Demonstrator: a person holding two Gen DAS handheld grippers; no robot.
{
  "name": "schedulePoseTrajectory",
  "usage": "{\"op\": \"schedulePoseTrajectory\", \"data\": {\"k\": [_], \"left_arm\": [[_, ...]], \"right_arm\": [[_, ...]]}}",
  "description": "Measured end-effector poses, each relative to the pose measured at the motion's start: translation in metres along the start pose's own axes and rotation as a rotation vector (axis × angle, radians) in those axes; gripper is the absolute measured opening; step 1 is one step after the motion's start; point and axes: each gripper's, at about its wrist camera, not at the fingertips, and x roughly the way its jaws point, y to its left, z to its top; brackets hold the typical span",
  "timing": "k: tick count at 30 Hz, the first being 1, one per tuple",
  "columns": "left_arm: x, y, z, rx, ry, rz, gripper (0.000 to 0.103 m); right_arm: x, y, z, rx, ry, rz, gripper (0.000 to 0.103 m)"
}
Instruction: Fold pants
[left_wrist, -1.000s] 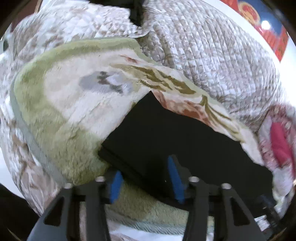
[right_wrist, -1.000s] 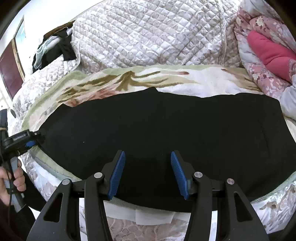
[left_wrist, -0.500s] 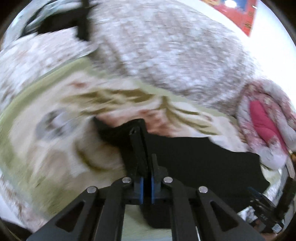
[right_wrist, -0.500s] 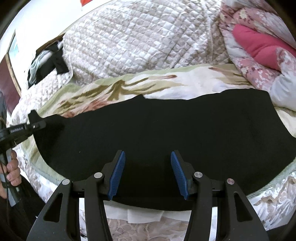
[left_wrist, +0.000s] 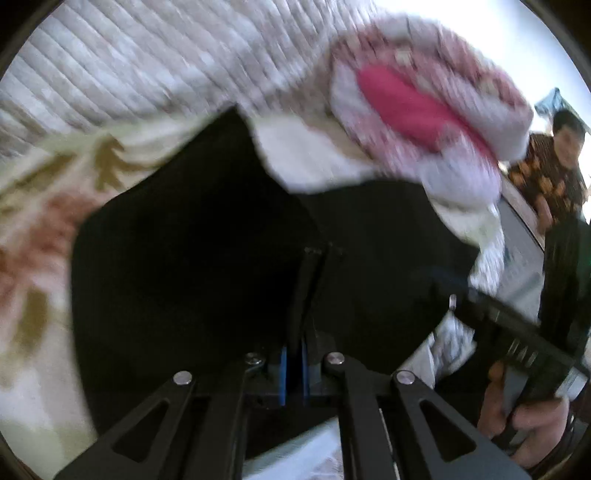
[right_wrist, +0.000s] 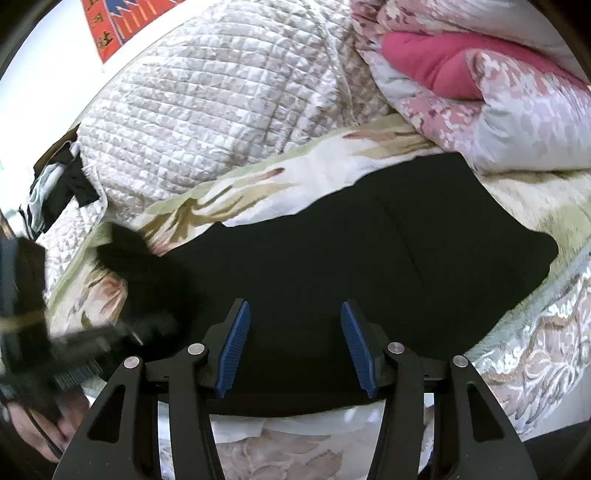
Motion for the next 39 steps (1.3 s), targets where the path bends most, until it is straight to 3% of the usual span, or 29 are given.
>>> {"op": "schedulePoseTrajectory", "data": {"k": [2, 5, 10, 12, 17, 19, 26, 33, 35, 36, 39], "left_arm": [[0.003, -0.003, -0.004, 0.013, 0.006, -0.002, 0.007], [-0.009, 0.001, -0.003, -0.014, -0.006, -0.061, 0.017], [-0.045, 0.011, -0.001, -0.024, -0.077, -0.077, 0.029], [-0.057, 0.023, 0.001, -0.040, -0.106, -0.049, 0.030], [-0.071, 0.070, 0.007, -0.119, -0.152, 0.122, 0.031], [-0.069, 0.086, 0.005, -0.161, -0.156, 0.156, 0.031], [-0.048, 0.116, -0.005, -0.258, -0.102, 0.182, 0.031], [-0.049, 0.120, -0.002, -0.259, -0.126, 0.192, 0.034], [-0.048, 0.121, -0.004, -0.261, -0.124, 0.190, 0.034], [-0.047, 0.120, -0.004, -0.260, -0.121, 0.192, 0.034], [-0.043, 0.120, -0.004, -0.262, -0.116, 0.197, 0.036]], "right_arm": [[0.001, -0.001, 0.000, 0.001, 0.004, 0.000, 0.052], [0.002, 0.000, 0.000, -0.004, 0.003, 0.006, 0.052], [0.006, 0.005, -0.003, -0.010, 0.023, 0.057, 0.052], [0.010, 0.010, -0.004, -0.014, 0.046, 0.090, 0.052], [0.026, 0.031, -0.002, -0.059, 0.122, 0.137, 0.052], [0.037, 0.037, -0.001, -0.069, 0.158, 0.143, 0.052], [0.070, 0.045, 0.017, -0.078, 0.200, 0.154, 0.052], [0.101, 0.048, 0.032, -0.069, 0.238, 0.201, 0.050], [0.103, 0.050, 0.032, -0.079, 0.232, 0.190, 0.042], [0.104, 0.049, 0.032, -0.078, 0.228, 0.180, 0.025], [0.107, 0.036, 0.034, -0.005, 0.236, 0.214, 0.005]]}}
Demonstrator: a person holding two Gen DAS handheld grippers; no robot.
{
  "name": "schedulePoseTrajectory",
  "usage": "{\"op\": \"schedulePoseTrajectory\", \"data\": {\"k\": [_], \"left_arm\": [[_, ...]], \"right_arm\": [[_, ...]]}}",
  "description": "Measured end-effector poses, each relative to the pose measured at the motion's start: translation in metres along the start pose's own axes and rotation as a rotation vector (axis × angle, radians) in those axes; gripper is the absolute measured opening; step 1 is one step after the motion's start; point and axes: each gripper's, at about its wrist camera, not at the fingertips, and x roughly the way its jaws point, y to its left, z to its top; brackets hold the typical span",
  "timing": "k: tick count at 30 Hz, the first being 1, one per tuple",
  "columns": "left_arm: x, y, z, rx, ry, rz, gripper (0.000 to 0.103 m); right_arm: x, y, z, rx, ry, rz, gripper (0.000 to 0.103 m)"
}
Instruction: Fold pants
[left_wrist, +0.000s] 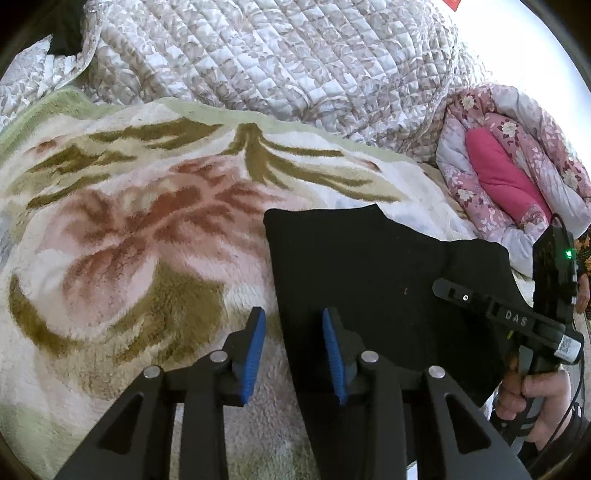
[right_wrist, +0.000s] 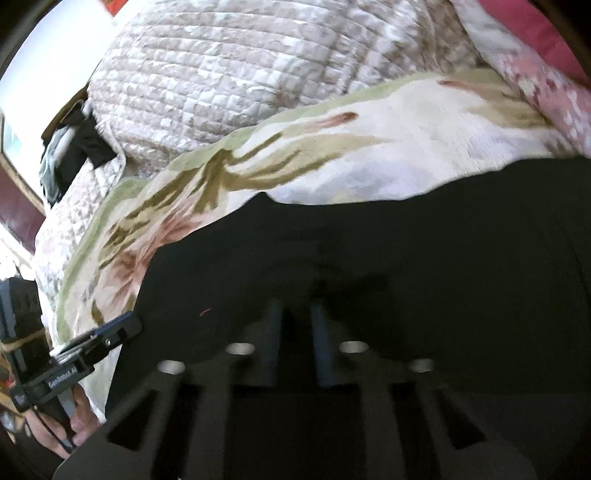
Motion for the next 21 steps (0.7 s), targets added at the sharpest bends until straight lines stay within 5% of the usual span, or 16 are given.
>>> {"op": "schedulePoseTrajectory", "data": {"k": [11, 20, 21], "left_arm": [[-0.004, -0.001, 0.000, 0.017, -0.014, 0.005, 0.036], [-0.016, -0.007, 0.001, 0.036, -0.045, -0.009, 0.037], [-0.016, -0.010, 0.001, 0.037, -0.043, -0.018, 0.039]], "right_arm": [[-0.009, 0.003, -0.007, -0.007, -0.019, -0.013, 0.003], [-0.029, 0.025, -0.014, -0.139, -0.095, -0.116, 0.003], [-0.029, 0.027, -0.015, -0.152, -0.099, -0.136, 0.009]]}}
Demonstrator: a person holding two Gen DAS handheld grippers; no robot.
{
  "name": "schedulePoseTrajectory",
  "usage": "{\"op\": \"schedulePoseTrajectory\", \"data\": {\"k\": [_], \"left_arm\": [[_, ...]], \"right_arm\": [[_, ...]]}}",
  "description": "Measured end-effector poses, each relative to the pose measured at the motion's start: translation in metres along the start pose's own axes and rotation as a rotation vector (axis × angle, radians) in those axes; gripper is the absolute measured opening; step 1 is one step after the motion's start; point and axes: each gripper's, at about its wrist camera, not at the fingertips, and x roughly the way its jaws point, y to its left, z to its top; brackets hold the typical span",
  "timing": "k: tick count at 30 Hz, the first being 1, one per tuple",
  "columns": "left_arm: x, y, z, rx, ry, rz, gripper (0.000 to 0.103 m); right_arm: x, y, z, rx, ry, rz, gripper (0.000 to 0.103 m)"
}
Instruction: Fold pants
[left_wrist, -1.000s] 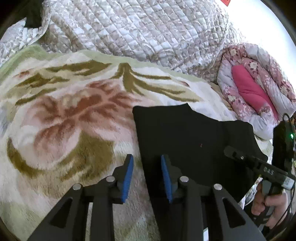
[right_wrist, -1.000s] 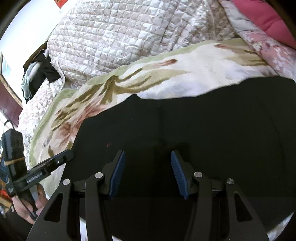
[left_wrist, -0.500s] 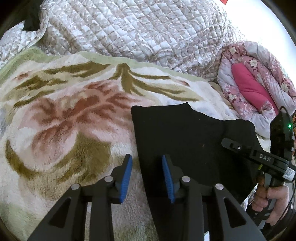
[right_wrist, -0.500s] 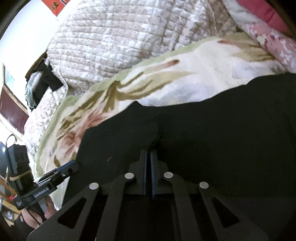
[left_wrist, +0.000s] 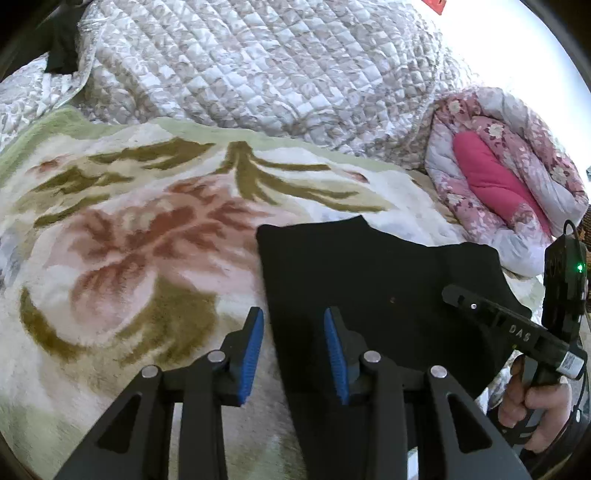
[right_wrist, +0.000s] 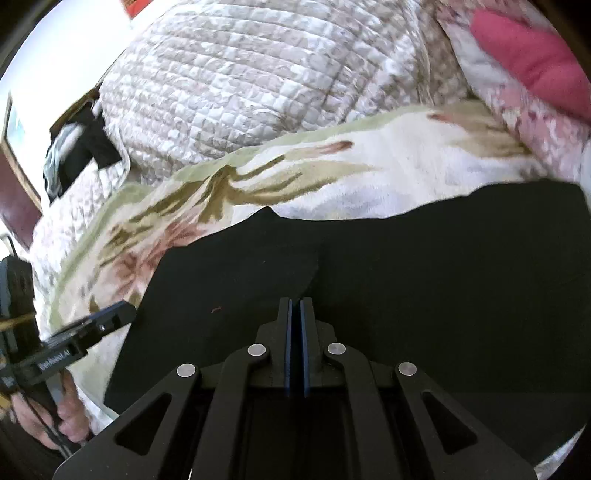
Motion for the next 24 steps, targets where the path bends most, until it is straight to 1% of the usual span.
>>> {"op": "schedulePoseTrajectory", "data": {"k": [1, 2, 3, 5, 6, 9, 10, 11, 12, 14, 16, 19, 20, 22, 23, 24], "left_arm": [[0.000, -0.003, -0.001, 0.003, 0.003, -0.012, 0.040], [0.001, -0.005, -0.003, 0.011, 0.007, -0.020, 0.040], [0.002, -0.008, -0.004, 0.019, 0.009, -0.020, 0.041], [0.004, -0.014, -0.008, 0.036, 0.014, -0.021, 0.042], [0.005, -0.016, -0.009, 0.043, 0.016, -0.024, 0.044], [0.005, -0.022, -0.012, 0.060, 0.014, -0.020, 0.047], [0.004, -0.023, -0.012, 0.064, 0.010, -0.025, 0.049], [0.005, -0.024, -0.013, 0.067, 0.010, -0.027, 0.050], [0.006, -0.024, -0.014, 0.071, 0.014, -0.023, 0.050], [0.010, -0.026, -0.015, 0.093, 0.023, 0.005, 0.050], [0.003, -0.030, -0.014, 0.104, 0.002, 0.024, 0.050], [-0.010, -0.043, -0.015, 0.159, -0.043, 0.019, 0.050], [-0.010, -0.046, -0.017, 0.173, -0.039, 0.010, 0.050], [-0.006, -0.048, -0.025, 0.171, -0.004, -0.011, 0.050], [-0.001, -0.049, -0.030, 0.163, 0.022, -0.021, 0.050], [0.003, -0.050, -0.035, 0.165, 0.043, -0.025, 0.050]], "right_arm": [[-0.001, -0.001, -0.001, -0.003, -0.005, -0.018, 0.014], [-0.001, -0.003, -0.001, 0.001, -0.010, -0.029, 0.022], [-0.002, -0.004, -0.001, 0.004, -0.013, -0.034, 0.023], [-0.005, -0.002, -0.001, -0.013, -0.024, -0.016, 0.023], [-0.005, 0.002, -0.001, -0.032, -0.026, 0.013, 0.023], [0.005, 0.013, -0.005, -0.070, 0.003, 0.068, 0.023], [0.012, 0.014, -0.007, -0.073, 0.032, 0.061, 0.023], [0.021, 0.011, -0.008, -0.069, 0.064, 0.032, 0.016], [0.022, 0.009, -0.008, -0.061, 0.047, 0.020, 0.009], [0.015, 0.005, -0.003, -0.047, 0.028, -0.003, 0.009], [0.005, 0.007, -0.003, -0.072, -0.001, -0.031, 0.009], [-0.012, 0.017, -0.013, -0.112, -0.023, 0.004, 0.009], [-0.014, 0.020, -0.017, -0.116, -0.017, 0.016, 0.012], [-0.011, 0.024, -0.028, -0.131, 0.016, 0.026, 0.012], [-0.007, 0.025, -0.036, -0.144, 0.047, 0.021, 0.012], [-0.006, 0.025, -0.042, -0.165, 0.050, 0.008, 0.012]]}}
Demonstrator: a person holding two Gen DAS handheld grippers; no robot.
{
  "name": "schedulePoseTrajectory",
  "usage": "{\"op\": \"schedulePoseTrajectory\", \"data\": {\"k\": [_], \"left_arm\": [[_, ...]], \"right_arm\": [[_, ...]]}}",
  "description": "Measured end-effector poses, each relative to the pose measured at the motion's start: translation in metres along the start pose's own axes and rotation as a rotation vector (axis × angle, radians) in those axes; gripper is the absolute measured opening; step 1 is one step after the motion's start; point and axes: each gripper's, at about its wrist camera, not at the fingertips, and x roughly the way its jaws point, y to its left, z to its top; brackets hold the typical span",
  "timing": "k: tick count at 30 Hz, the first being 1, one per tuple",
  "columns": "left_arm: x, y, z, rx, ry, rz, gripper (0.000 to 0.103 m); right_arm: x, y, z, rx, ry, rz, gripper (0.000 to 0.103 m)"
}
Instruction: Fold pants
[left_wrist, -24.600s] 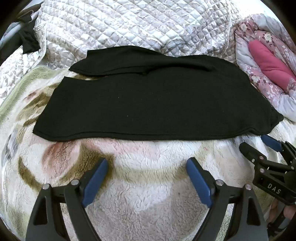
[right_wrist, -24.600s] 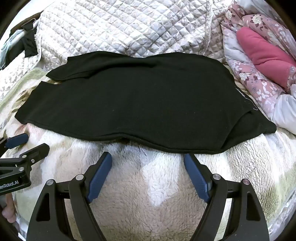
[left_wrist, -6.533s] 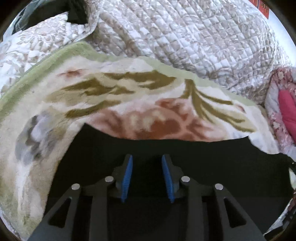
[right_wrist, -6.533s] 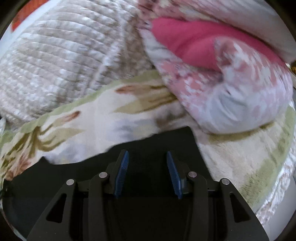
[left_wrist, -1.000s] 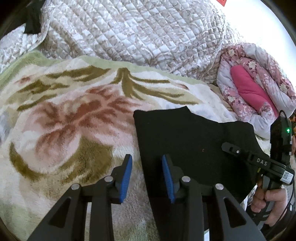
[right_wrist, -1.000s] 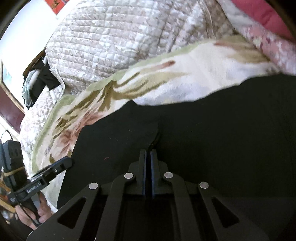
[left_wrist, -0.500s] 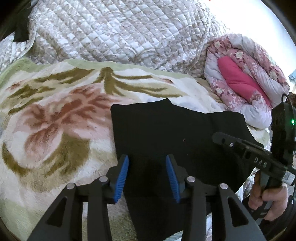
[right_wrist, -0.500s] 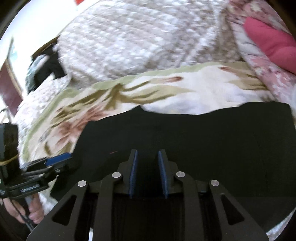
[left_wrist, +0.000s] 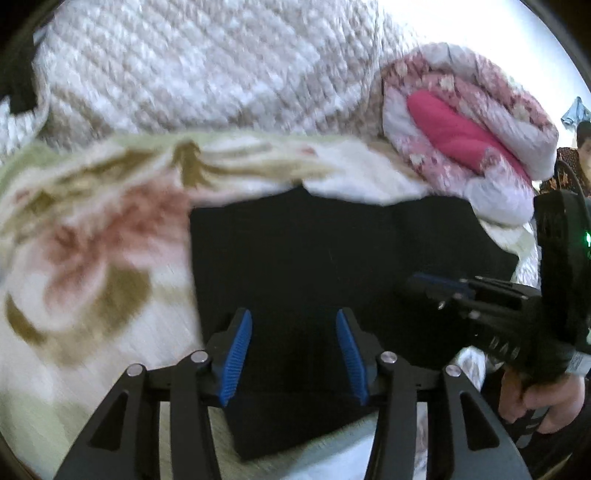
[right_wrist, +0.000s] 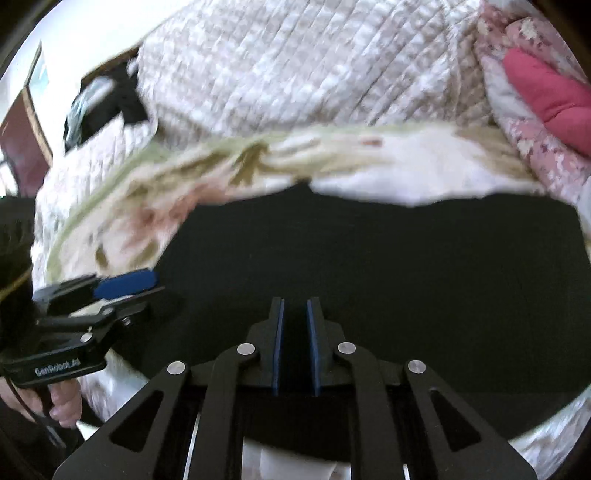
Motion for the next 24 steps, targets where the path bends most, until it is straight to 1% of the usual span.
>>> {"op": "schedulePoseTrajectory", "data": {"k": [2, 3, 4, 5, 6, 8, 9, 10, 12, 14, 15, 16, 17, 18, 20, 22, 24], "left_arm": [[0.000, -0.010, -0.008, 0.063, -0.022, 0.043, 0.050], [-0.002, -0.015, -0.008, 0.088, -0.018, 0.051, 0.050], [-0.003, -0.016, -0.007, 0.088, -0.018, 0.039, 0.050], [-0.007, -0.015, -0.005, 0.071, -0.027, 0.011, 0.051], [-0.009, -0.014, -0.004, 0.055, -0.033, 0.000, 0.051], [-0.007, -0.012, -0.003, 0.054, -0.028, 0.021, 0.051], [-0.006, -0.010, -0.004, 0.050, -0.022, 0.027, 0.051], [-0.005, -0.008, -0.005, 0.041, -0.014, 0.025, 0.051], [-0.005, -0.006, -0.005, 0.032, -0.014, 0.017, 0.051], [-0.005, -0.007, -0.005, 0.036, -0.014, 0.020, 0.051], [-0.005, -0.007, -0.005, 0.033, -0.013, 0.020, 0.051], [-0.004, -0.007, -0.005, 0.031, -0.012, 0.020, 0.051], [-0.005, -0.007, -0.004, 0.030, -0.013, 0.019, 0.051], [-0.004, -0.007, -0.004, 0.031, -0.013, 0.018, 0.051], [-0.004, -0.006, -0.004, 0.027, -0.013, 0.016, 0.051], [-0.004, -0.003, -0.004, 0.021, -0.014, 0.014, 0.051], [-0.003, -0.003, -0.003, 0.016, -0.012, 0.013, 0.051]], "right_arm": [[-0.006, -0.001, 0.000, -0.009, -0.019, -0.019, 0.012], [-0.009, -0.005, 0.003, 0.000, -0.030, -0.044, 0.012], [-0.012, -0.010, 0.003, 0.015, -0.041, -0.073, 0.013], [-0.013, -0.016, 0.003, 0.035, -0.041, -0.100, 0.019], [-0.012, -0.024, 0.003, 0.062, -0.033, -0.121, 0.020], [-0.019, -0.044, 0.004, 0.145, -0.048, -0.141, 0.020], [-0.024, -0.052, 0.004, 0.177, -0.064, -0.168, 0.020], [-0.033, -0.063, 0.005, 0.210, -0.087, -0.214, 0.023], [-0.049, -0.087, 0.002, 0.300, -0.126, -0.248, 0.043], [-0.064, -0.107, -0.004, 0.392, -0.167, -0.204, 0.043], [-0.073, -0.114, -0.008, 0.419, -0.198, -0.220, 0.043], [-0.083, -0.118, -0.010, 0.431, -0.230, -0.266, 0.045], [-0.094, -0.123, -0.013, 0.449, -0.267, -0.326, 0.052], [-0.105, -0.131, -0.018, 0.487, -0.308, -0.351, 0.055], [-0.118, -0.146, -0.029, 0.576, -0.338, -0.380, 0.055], [-0.123, -0.153, -0.038, 0.629, -0.342, -0.376, 0.056], [-0.122, -0.158, -0.045, 0.658, -0.326, -0.360, 0.056]]}}
